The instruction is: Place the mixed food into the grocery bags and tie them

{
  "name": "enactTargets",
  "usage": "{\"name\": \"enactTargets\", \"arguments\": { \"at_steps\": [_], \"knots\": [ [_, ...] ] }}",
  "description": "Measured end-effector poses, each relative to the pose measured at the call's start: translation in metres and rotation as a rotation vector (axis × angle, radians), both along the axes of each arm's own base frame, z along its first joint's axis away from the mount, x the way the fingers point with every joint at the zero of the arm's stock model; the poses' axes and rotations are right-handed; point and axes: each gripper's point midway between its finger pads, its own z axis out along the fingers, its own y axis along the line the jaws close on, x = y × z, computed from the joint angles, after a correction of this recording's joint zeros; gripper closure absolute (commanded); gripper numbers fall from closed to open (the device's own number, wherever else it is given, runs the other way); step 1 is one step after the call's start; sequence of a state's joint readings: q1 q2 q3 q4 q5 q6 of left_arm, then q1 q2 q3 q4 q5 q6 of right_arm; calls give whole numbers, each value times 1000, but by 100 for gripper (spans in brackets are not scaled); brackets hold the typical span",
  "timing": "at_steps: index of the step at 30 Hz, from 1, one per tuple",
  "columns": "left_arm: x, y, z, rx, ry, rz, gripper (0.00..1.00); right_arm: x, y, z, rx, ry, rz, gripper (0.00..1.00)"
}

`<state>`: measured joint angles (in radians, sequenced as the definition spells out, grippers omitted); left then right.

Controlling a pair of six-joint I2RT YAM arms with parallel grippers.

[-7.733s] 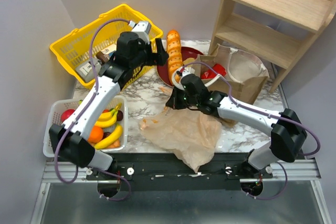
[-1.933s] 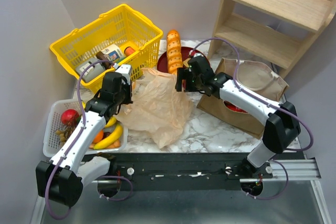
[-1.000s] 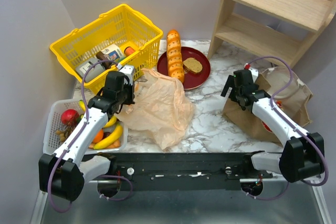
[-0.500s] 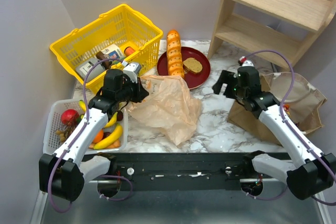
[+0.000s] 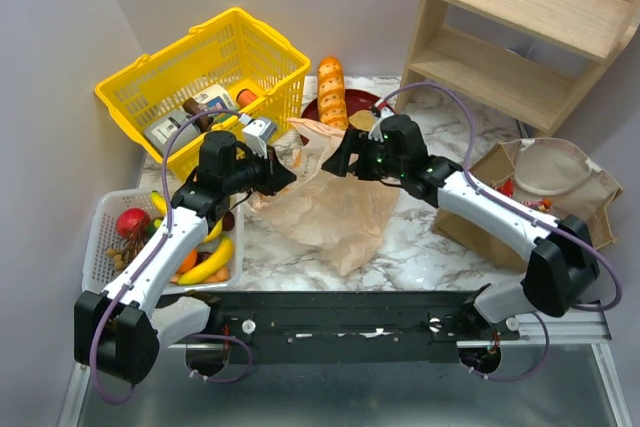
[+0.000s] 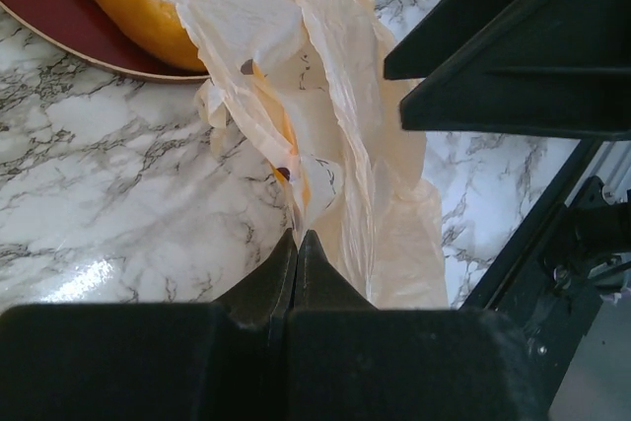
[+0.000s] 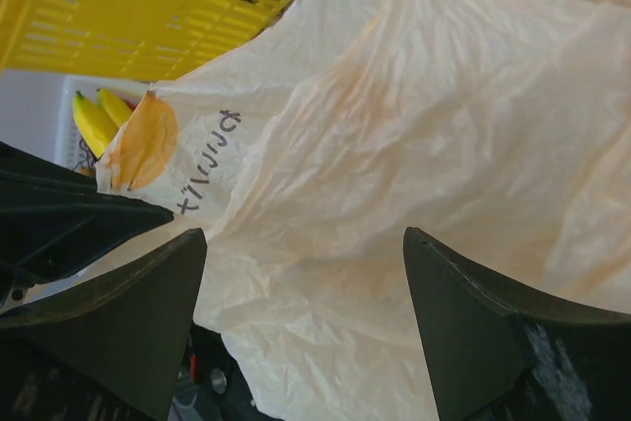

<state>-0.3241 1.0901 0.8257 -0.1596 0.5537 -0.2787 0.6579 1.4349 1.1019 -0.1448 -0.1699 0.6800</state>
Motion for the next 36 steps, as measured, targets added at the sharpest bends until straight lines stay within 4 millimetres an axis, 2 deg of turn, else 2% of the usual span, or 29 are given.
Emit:
{"name": "enactTargets", "arguments": {
  "at_steps": [4, 10, 13, 21, 24, 25, 27, 30, 31, 32, 33, 36],
  "knots": [
    [-2, -3, -3, 17, -9, -23, 100, 0, 18, -8, 18, 36, 29, 11],
    [-8, -11, -7, 40, -23, -67, 100, 4, 34, -15, 22, 54, 51, 12],
    [-11, -15, -10, 54, -25, -85, 100, 7, 42, -25, 6, 70, 59, 14],
    [-12, -12, -18, 98, -21, -73, 100, 5, 44, -60, -78, 119, 62, 22],
    [-11, -10, -20, 110, -19, -65, 100, 2, 43, -64, -109, 114, 67, 36],
    [-11, -9, -20, 114, -19, -62, 100, 2, 42, -66, -118, 112, 69, 44],
    [-10, -8, -21, 119, -19, -57, 100, 1, 42, -69, -135, 109, 77, 51],
    [-10, -7, -22, 126, -21, -53, 100, 2, 41, -72, -155, 103, 82, 76],
    [-10, -7, -22, 128, -22, -52, 100, 2, 40, -73, -162, 104, 80, 90],
    [-9, -6, -22, 130, -24, -48, 100, 2, 39, -74, -169, 102, 77, 96],
    [-8, -6, -22, 133, -25, -44, 100, 3, 37, -74, -179, 95, 76, 99],
    [-6, -3, -23, 146, -29, -24, 100, 4, 31, -74, -209, 84, 60, 99]
  ]
}}
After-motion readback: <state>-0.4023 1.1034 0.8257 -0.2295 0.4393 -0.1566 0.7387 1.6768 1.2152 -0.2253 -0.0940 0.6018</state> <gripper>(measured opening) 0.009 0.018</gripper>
